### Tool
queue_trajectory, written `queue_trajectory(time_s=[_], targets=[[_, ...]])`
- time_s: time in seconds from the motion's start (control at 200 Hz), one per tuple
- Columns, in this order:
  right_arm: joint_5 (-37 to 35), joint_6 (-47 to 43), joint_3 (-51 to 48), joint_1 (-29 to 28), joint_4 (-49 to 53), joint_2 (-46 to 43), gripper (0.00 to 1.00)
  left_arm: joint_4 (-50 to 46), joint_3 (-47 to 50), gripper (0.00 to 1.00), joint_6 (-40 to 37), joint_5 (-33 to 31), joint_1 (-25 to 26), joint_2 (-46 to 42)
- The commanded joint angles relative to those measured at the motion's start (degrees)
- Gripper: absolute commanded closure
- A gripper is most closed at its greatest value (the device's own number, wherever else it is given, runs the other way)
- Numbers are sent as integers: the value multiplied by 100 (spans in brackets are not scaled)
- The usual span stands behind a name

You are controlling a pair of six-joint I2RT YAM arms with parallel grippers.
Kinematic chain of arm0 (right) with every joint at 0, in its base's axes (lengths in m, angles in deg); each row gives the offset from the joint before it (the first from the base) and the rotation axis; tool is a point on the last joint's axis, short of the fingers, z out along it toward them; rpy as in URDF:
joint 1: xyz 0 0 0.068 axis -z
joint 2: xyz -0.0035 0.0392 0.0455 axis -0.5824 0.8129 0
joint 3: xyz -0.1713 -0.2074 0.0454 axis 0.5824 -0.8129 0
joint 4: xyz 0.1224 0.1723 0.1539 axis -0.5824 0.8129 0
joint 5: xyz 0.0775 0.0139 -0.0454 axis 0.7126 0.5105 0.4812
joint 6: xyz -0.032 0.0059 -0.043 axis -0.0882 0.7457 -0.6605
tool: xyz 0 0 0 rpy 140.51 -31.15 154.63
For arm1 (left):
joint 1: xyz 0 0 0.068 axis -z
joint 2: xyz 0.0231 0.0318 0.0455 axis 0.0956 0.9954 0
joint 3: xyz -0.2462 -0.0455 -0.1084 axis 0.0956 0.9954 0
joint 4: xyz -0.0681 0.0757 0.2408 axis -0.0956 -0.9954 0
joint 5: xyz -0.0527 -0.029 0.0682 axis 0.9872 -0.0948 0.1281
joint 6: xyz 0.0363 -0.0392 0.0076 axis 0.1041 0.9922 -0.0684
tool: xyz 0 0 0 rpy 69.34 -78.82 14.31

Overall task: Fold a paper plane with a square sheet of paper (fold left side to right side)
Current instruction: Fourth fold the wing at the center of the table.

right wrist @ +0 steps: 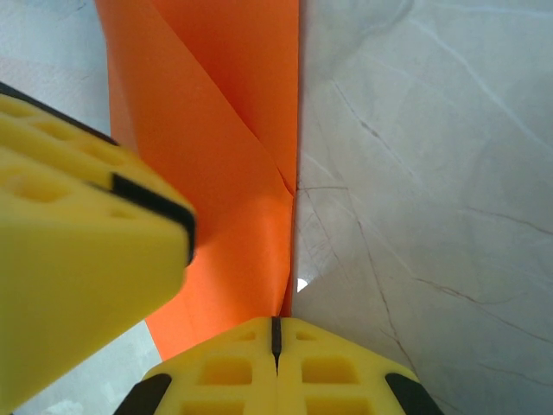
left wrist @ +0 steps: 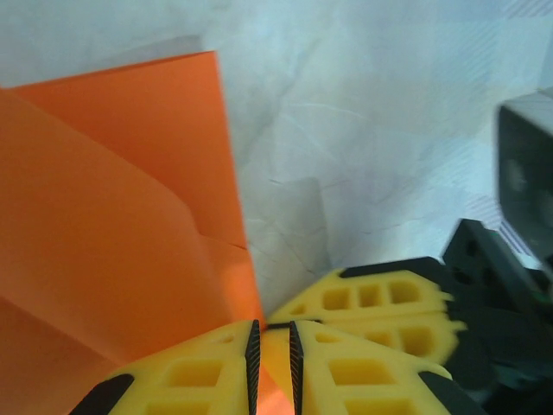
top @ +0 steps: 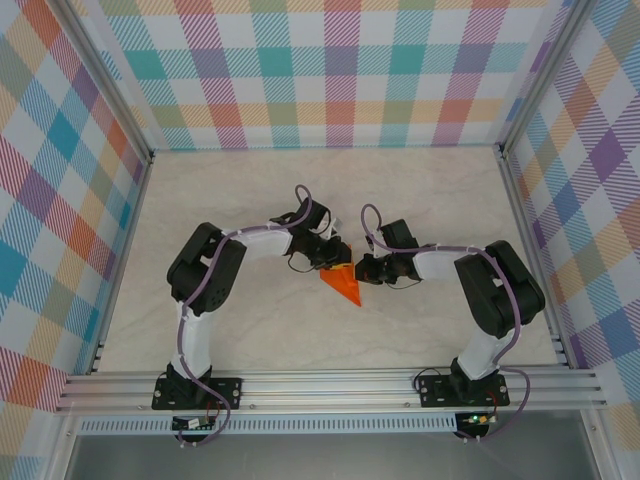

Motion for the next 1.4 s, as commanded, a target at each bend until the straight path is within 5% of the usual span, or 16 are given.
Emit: queue_trajectory(time_s=[0.0, 0.575, 0.95, 1.175, 1.395], targets=[[-407, -209, -30, -74, 633, 286, 100, -219, -175, 81, -199, -143, 72, 72], [-328, -252, 129, -92, 691, 108, 100, -268, 214, 81, -203, -515, 45, 248], [-501, -514, 429, -87, 1752, -1421, 71, 26, 632, 82, -110, -502, 61, 230], [868, 69, -119, -244, 990, -1450, 78, 45, 647, 82, -109, -526, 72, 191], [1050, 331, -86, -365, 579, -831, 81, 27, 640, 82, -110, -534, 72, 178]])
